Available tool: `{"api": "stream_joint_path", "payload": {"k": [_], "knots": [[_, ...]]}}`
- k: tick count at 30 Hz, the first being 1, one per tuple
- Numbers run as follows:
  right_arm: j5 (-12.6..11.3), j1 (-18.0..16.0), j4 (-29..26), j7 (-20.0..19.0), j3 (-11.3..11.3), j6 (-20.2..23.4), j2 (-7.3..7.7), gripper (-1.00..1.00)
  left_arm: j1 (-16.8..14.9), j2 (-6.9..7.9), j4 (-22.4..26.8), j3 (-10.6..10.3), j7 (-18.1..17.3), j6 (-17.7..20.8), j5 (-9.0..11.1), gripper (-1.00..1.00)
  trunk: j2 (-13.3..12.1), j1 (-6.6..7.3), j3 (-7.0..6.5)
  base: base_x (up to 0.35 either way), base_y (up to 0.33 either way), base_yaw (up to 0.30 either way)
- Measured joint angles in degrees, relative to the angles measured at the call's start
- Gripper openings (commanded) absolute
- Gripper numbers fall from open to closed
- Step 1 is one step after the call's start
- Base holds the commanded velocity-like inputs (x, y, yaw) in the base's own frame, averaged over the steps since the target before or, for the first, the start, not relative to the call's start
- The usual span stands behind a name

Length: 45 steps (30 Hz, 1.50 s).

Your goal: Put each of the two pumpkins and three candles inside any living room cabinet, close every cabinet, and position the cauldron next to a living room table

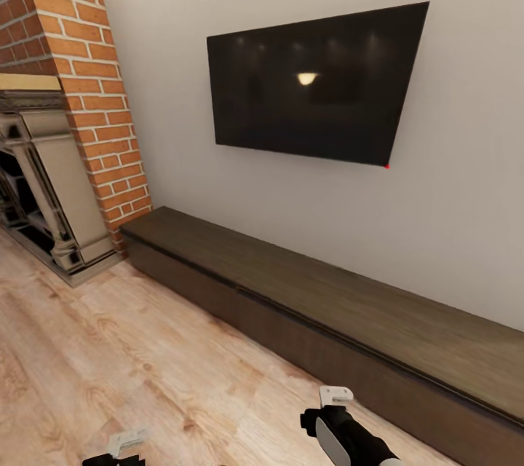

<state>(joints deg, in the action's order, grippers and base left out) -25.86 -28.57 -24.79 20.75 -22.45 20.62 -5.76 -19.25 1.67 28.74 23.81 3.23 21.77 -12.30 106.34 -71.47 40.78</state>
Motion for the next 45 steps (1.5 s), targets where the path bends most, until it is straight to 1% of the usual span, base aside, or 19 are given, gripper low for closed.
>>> {"api": "stream_joint_path", "payload": {"k": [3, 7, 14, 34, 37, 45], "knots": [[-0.04, 0.00, 1.79, 0.02, -1.42, -2.32, -0.08, 1.00, 0.00, -0.04, 0.00, -0.05, 0.01, -0.02, 0.00, 1.00, -1.20, 0.66, -0.40, 0.000, 0.000, 0.245], [0.02, 0.00, 3.81, 0.06, -2.80, -3.16, -0.12, 1.00, 0.00, -0.08, 0.00, -0.08, 0.02, -0.05, 0.00, 1.00, -2.81, 1.54, -0.93, 0.000, 0.000, 0.245], [0.03, 0.00, 4.12, 0.06, -3.03, -3.30, -0.13, 1.00, 0.00, -0.13, 0.00, -0.14, -0.05, -0.10, 0.08, 1.00, -5.62, 3.07, -1.81, 0.000, 0.000, 0.245], [0.02, 0.00, 4.13, -0.01, -3.12, -3.31, -0.24, 1.00, 0.00, -0.09, 0.00, -0.15, -0.07, -0.35, 0.07, 1.00, -5.63, 3.08, -0.74, 0.000, 0.000, 0.244], [0.02, 0.00, 4.13, 0.00, -3.12, -3.31, -0.53, 1.00, 0.00, -0.10, 0.00, -0.13, -0.07, -0.33, 0.14, 1.00, -5.63, 3.08, -0.57, 0.000, 0.000, 0.243], [0.03, 0.00, 4.21, 0.00, -3.12, -4.13, -0.70, 1.00, 0.01, -0.09, 0.00, -0.08, -0.07, -0.32, 0.18, 1.00, -5.63, 3.08, -0.14, 0.000, 0.000, 0.243]]}}
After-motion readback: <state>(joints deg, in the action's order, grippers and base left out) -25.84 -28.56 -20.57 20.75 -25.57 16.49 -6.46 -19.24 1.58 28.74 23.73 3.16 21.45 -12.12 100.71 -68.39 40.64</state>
